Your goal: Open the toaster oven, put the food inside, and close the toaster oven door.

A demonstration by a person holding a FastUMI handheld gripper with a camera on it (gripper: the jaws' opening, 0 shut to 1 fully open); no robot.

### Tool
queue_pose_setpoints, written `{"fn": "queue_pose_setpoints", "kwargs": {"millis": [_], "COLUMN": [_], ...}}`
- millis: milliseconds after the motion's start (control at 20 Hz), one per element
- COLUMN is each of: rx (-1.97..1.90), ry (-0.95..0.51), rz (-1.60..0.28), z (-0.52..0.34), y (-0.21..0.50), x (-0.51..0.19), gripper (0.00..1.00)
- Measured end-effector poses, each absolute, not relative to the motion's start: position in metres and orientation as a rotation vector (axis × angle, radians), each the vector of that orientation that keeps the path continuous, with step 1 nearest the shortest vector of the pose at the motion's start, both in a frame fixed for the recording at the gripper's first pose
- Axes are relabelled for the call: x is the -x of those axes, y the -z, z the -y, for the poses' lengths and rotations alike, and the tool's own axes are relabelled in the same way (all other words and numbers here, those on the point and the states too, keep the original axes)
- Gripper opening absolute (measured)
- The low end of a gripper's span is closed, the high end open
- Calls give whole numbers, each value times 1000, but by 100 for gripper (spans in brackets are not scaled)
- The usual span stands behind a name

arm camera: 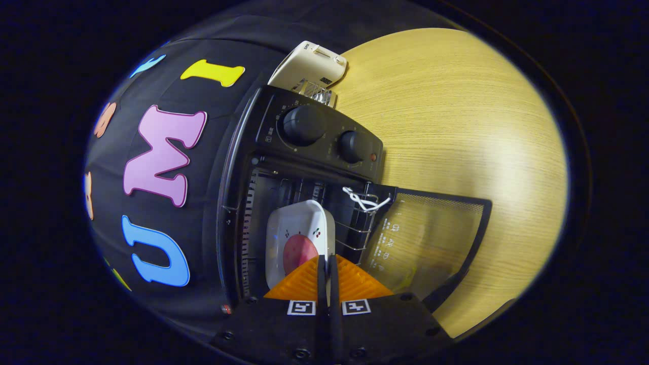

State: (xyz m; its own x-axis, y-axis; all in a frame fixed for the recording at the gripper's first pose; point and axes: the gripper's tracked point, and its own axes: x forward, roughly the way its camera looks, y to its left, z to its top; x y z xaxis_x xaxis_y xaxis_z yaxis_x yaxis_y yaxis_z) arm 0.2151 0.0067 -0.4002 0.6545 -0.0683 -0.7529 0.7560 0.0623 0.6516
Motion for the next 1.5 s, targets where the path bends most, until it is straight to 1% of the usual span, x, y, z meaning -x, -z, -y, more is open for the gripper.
{"fn": "queue_pose_setpoints", "kwargs": {"millis": [200,450,550,600,650,700,800,850,900,950,1050,1100,1200,1350,1500], "rx": [-1363,-1332,-1348,-1372,-1405,-1428,-1409,-1400,-1397,-1409,-1402,-1349,-1173,-898,-597], "ry": [784,874,869,864,845,831,853,844,828,804,722,661,516,365,218], "rz": [-584,-599,-577,-577,-575,-582,-608,-622,-632,-640,-636,-633,-685,-733,-738], "z": [-15,-16,-12,-13,-16,-21,-23,-27,-33,-39,-46,-46,-51,-41,-37], "y": [404,415,410,411,412,406,407,404,401,395,374,363,349,339,339], "x": [-229,-234,-238,-240,-249,-248,-239,-235,-231,-227,-219,-213,-185,-127,-72], "gripper": [5,5,5,11,10,17,52,56,65,70,87,93,96,98,99]}}
